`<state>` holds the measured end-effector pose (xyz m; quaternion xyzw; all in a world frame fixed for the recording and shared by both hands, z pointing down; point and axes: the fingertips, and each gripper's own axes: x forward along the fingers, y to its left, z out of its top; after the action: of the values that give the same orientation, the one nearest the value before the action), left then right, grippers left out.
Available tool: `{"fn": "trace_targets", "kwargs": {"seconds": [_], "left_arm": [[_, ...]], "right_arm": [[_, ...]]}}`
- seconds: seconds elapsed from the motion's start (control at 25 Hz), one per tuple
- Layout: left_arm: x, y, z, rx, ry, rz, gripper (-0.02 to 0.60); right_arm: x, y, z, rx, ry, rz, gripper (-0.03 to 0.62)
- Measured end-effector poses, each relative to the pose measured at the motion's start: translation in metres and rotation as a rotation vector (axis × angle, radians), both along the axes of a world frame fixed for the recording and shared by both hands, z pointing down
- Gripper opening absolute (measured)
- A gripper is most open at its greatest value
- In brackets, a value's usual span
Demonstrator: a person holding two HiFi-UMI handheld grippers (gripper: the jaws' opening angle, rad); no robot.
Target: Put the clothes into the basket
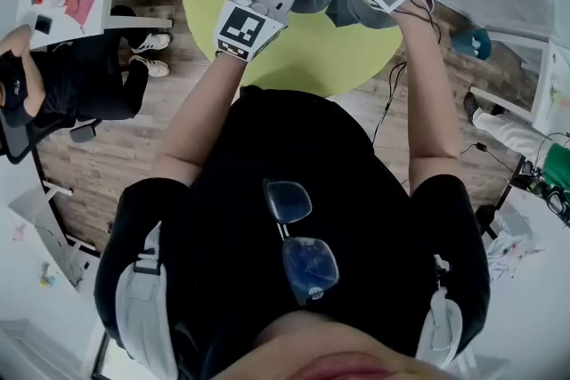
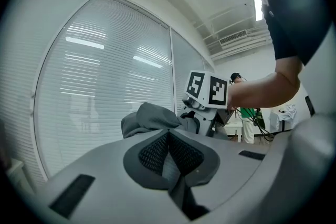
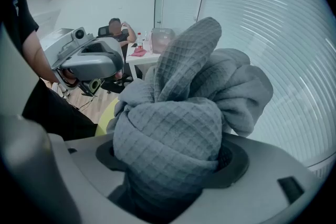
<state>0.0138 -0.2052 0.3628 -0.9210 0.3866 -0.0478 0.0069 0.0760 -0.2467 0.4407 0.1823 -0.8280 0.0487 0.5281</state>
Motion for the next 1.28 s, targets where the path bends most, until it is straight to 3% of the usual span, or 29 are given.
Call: {"fn": "trace_targets", "kwargs": {"seconds": [0.44,0.92,1.28], "left_arm": [[0.019,-0.031,0.024,-0.028,0.01,-0.083,0.009],[0.024,-0.031,0.066,-0.094,-0.008,-0.158,0.009],[0.009,-0.021,0.083,-0.127,-0.009,-0.189,0.009]], "right_arm": [[0.034,-0.071,0.025,0.061,0.079,-0.037,0.385],[0.046,-0.065,0.142,-0.1,0.127,-0.109,0.385],[0.041,-0.053,0.226,-0.189,0.178,-0.128,0.385]]}}
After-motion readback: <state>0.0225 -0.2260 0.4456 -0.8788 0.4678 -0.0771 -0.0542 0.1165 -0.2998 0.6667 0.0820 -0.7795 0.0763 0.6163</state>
